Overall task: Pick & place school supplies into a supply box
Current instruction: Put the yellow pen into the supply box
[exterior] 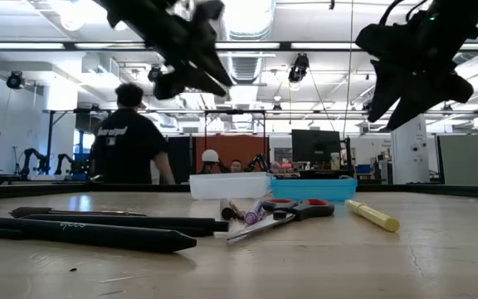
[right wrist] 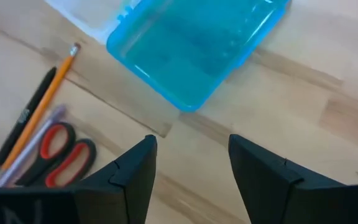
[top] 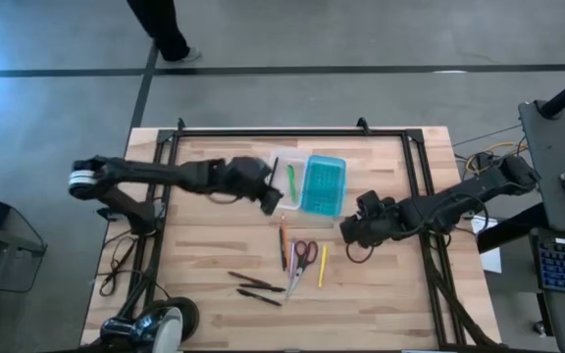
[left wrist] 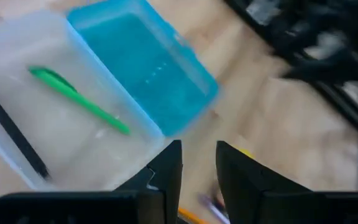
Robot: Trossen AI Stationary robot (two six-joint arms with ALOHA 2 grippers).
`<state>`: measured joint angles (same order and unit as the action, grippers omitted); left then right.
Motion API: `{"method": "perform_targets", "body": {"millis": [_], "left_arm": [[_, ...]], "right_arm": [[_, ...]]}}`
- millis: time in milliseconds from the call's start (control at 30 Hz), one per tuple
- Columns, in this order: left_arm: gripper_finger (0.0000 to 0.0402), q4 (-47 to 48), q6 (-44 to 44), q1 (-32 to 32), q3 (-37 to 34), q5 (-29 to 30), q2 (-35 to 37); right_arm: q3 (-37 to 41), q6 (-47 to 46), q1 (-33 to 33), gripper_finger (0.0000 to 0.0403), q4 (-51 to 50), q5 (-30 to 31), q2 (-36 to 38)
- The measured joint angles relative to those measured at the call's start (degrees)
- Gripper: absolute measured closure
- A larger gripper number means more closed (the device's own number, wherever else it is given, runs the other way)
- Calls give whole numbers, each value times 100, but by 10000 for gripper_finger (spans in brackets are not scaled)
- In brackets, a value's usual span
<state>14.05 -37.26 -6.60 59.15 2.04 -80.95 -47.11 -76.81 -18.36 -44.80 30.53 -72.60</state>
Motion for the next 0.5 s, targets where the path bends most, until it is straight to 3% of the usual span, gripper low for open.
{"method": "perform_targets", "body": {"millis": [400, 500], "left_arm": [[319, 5, -1350, 1411, -1175, 850, 857], [319, -7, -1541, 1660, -1357, 911, 1029]], "right_arm": [[-2, 400, 195, 211, 80, -2104, 0], [0, 212, 95, 211, 70, -2179, 0]]}}
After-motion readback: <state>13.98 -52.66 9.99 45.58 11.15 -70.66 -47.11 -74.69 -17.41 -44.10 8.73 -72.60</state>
